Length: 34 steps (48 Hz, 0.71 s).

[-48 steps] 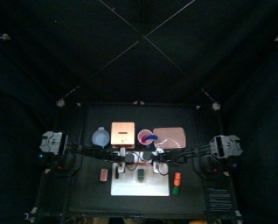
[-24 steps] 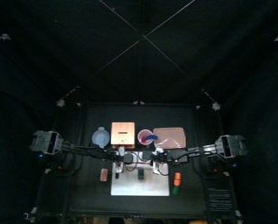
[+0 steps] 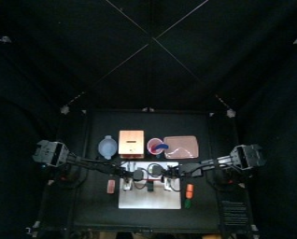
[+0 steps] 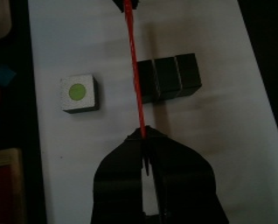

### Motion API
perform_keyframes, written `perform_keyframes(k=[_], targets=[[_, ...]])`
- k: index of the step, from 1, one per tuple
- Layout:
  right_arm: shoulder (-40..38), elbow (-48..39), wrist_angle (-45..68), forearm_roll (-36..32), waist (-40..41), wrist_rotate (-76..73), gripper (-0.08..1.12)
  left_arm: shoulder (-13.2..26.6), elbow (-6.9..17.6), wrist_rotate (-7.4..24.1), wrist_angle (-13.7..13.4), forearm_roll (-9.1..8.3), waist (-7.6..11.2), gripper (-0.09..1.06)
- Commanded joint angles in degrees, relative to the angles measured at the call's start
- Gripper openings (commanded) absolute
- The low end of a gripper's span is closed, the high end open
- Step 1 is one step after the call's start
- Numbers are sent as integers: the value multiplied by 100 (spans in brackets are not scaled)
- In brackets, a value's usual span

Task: Cut the sushi into 4 pieces with the knife
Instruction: Cut the sushi into 4 pieces

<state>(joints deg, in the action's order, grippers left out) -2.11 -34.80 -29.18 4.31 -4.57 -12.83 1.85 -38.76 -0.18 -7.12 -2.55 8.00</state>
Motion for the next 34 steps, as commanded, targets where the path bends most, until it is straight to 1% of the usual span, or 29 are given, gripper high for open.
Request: perform_keyframes(k=[1, 6, 19, 29, 34], targets=[[-185, 35, 26, 44, 0, -18, 32, -35, 158, 9, 18, 62, 97, 35], [-167, -35, 26, 70, 0, -18, 32, -26, 158, 18, 18, 105, 105, 35], [-62, -167, 53, 26, 0, -167, 32, 105, 141, 9, 18, 114, 105, 35], [-44, -229, 105, -53, 0, -308, 32, 202, 141, 9, 35, 211, 123, 35], [-44, -211, 114, -62, -18, -316, 32, 193, 141, 9, 35, 211, 141, 35]])
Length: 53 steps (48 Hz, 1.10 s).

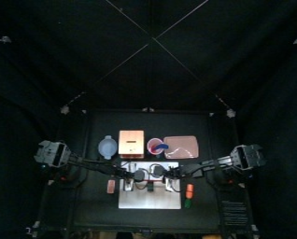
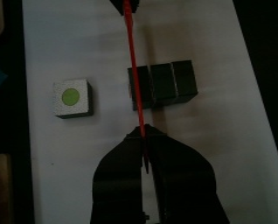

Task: Cut the sushi into 4 pieces with the knife
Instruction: Cut the sushi into 4 pieces

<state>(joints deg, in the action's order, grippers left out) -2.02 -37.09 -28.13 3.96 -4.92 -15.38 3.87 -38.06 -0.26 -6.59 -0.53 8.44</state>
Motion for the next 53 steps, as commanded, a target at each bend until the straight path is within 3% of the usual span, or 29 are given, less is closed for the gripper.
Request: perform_keyframes(k=[1, 35, 53], targets=[[-53, 26, 9, -18, 18, -62, 32, 0, 79, 18, -18, 9, 97, 35], [62, 158, 26, -44, -97, -62, 32, 53, 132, 18, -18, 9, 176, 35], [79, 264, 26, -44, -149, -62, 32, 35, 141, 18, -18, 105, 229, 35]])
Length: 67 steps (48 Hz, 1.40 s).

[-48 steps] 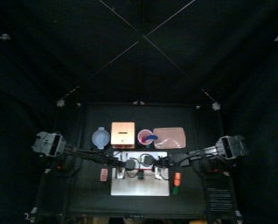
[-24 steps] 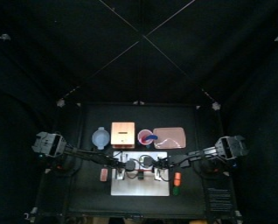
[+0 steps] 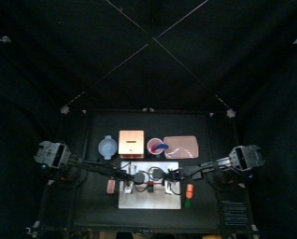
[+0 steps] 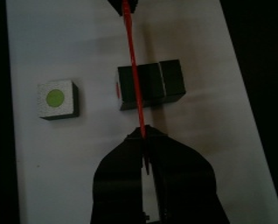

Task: Cut the sushi into 4 pieces with the knife
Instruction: Cut the sushi into 4 pieces

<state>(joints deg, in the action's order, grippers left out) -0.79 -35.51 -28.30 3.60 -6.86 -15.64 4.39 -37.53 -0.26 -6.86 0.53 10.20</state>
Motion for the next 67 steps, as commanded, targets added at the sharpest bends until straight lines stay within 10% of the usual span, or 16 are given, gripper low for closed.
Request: perform_keyframes(k=[1, 67], targets=[[-44, 105, 44, -9, 44, -35, 32, -18, 97, 18, 9, 0, 53, 35], [642, 26, 237, -53, -9, -35, 32, 747, 35, 26, 114, 141, 44, 35]])
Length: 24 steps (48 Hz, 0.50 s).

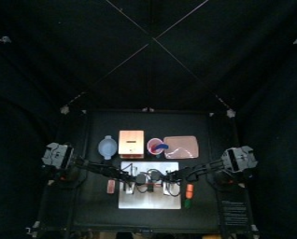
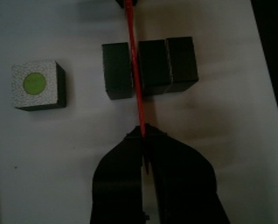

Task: Cut the sushi into 4 pieces with the knife
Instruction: Cut the sushi into 4 pieces

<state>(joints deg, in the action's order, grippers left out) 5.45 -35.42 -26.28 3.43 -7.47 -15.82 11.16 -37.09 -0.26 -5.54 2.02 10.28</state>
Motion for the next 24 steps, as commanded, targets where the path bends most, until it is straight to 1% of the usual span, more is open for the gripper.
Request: perform_keyframes(k=[1, 5, 10, 14, 24], targets=[[18, 18, 35, -35, 53, -18, 32, 70, -9, 26, -18, -9, 26, 35], [18, 18, 35, -53, 53, -18, 32, 70, -18, 35, -18, -18, 9, 35], [9, 18, 35, -123, 88, -18, 32, 70, -18, 44, -18, -79, -18, 35], [0, 18, 35, -176, 141, -18, 32, 70, -18, 53, -18, -185, -53, 35], [-44, 0, 18, -255, 290, -18, 32, 9, 0, 62, -18, -396, -255, 35]])
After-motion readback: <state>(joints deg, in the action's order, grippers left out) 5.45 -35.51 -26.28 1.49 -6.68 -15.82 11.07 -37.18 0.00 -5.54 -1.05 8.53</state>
